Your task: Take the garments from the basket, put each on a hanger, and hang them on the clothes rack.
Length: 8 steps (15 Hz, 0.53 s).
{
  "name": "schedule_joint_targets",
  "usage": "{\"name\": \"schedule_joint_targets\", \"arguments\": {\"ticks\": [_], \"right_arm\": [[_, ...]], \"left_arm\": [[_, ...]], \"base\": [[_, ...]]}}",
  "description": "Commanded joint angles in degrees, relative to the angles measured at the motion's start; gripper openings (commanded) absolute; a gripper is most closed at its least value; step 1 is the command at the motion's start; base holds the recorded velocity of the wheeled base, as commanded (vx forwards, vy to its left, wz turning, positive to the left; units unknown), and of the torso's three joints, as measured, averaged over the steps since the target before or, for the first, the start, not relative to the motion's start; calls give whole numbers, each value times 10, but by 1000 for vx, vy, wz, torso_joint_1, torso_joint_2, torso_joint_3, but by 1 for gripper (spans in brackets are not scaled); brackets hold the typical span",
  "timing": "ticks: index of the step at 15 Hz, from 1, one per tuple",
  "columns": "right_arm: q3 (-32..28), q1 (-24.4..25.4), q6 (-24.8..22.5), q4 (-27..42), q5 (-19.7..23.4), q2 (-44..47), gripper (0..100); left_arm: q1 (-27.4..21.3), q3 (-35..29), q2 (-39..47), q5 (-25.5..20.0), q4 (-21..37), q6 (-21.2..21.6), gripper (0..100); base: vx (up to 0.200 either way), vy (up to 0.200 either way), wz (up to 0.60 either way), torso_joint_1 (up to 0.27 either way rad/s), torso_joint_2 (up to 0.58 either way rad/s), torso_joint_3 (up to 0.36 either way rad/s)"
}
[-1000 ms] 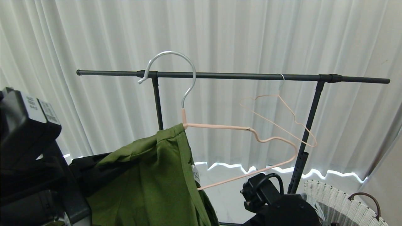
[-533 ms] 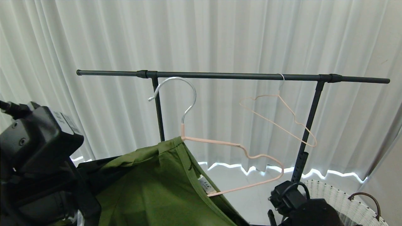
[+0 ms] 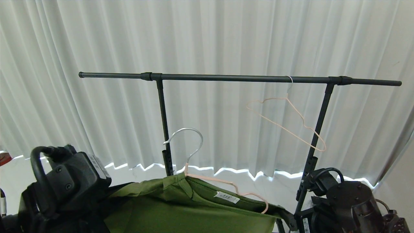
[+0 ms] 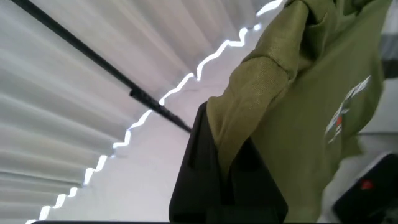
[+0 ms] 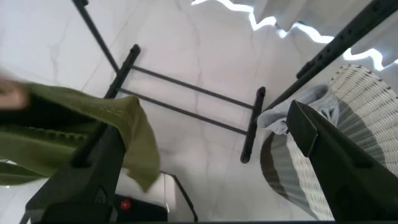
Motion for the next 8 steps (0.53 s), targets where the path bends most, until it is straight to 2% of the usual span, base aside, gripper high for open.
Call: {"name": "schedule_joint_targets", "arguments": {"ticks": [1, 2, 4, 6, 8], "right_arm": [[-1, -2, -4, 0, 0, -18, 100], [-3, -2, -14, 1, 3, -34, 100], [-8, -2, -34, 5, 6, -61, 100], [-19, 10, -59, 39, 8, -104, 100], [-25, 51, -79, 92, 47, -156, 100]], "left_arm": [[19, 23, 0, 9, 1, 34, 0], [27, 32, 3, 11, 0, 49, 0], [34, 34, 21, 21, 0, 46, 0], [34, 27, 38, 28, -10, 42, 0], [30, 28, 38, 22, -37, 28, 0]], "base": [[0, 0, 0, 0, 0, 0], [0, 0, 0, 0, 0, 0], [0, 0, 0, 0, 0, 0], [0, 0, 0, 0, 0, 0], [0, 0, 0, 0, 0, 0]]}}
